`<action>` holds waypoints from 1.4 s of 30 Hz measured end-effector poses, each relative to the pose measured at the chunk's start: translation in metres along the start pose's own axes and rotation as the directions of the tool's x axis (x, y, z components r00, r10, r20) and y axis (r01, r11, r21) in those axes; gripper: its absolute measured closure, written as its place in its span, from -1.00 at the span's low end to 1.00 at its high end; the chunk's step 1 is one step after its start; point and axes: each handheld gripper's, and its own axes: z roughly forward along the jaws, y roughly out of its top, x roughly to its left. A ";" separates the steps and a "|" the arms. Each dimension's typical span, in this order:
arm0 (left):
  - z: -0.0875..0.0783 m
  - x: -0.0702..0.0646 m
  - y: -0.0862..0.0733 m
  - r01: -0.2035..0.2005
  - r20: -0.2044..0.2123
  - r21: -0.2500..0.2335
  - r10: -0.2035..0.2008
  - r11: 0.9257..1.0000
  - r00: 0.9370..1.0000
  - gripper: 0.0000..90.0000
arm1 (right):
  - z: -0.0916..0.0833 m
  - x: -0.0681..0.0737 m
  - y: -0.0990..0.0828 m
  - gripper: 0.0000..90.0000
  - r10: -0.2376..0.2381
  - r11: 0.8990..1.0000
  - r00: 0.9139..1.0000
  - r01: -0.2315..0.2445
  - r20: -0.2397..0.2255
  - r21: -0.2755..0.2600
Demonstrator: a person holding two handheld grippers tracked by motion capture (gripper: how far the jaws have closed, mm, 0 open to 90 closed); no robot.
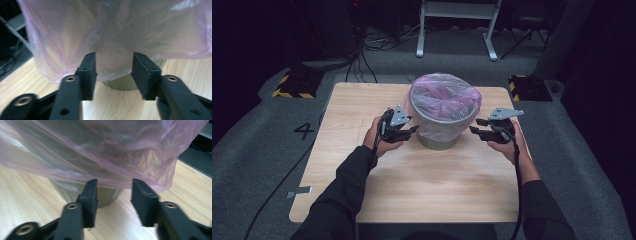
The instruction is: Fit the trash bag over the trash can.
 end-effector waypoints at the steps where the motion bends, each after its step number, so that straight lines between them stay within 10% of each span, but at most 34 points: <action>1: 0.002 0.000 -0.001 -0.005 -0.004 0.006 0.005 1.000 1.000 0.50 | 0.002 0.000 -0.001 0.50 -0.002 1.000 1.000 0.002 -0.003 -0.003; 7: 0.009 0.001 -0.004 -0.024 -0.001 0.014 0.024 1.000 1.000 1.00 | 0.009 0.001 -0.004 0.97 -0.004 0.999 1.000 0.004 -0.003 -0.031; 16: 0.012 0.005 -0.011 0.001 -0.011 0.016 0.000 1.000 1.000 1.00 | 0.013 0.001 -0.012 0.96 0.003 1.000 1.000 -0.003 0.010 -0.014; 23: 0.009 0.007 -0.016 0.037 -0.024 0.003 -0.037 0.999 0.999 -0.07 | 0.010 -0.007 -0.015 -0.26 0.027 0.999 0.993 -0.029 0.119 0.018; 29: 0.017 0.006 -0.017 0.005 -0.030 0.041 -0.003 0.999 1.000 -0.47 | 0.019 -0.006 -0.008 -0.32 -0.092 0.993 0.963 0.071 0.252 0.090; 34: 0.027 0.010 -0.016 -0.003 -0.115 0.078 0.012 0.997 0.993 -0.11 | 0.031 -0.007 -0.003 0.07 -0.139 0.987 0.941 0.108 0.308 0.116; 42: 0.029 0.014 -0.016 -0.027 -0.098 0.081 0.035 0.996 0.995 1.00 | 0.040 -0.003 -0.004 0.98 -0.160 0.984 0.957 0.136 0.243 0.110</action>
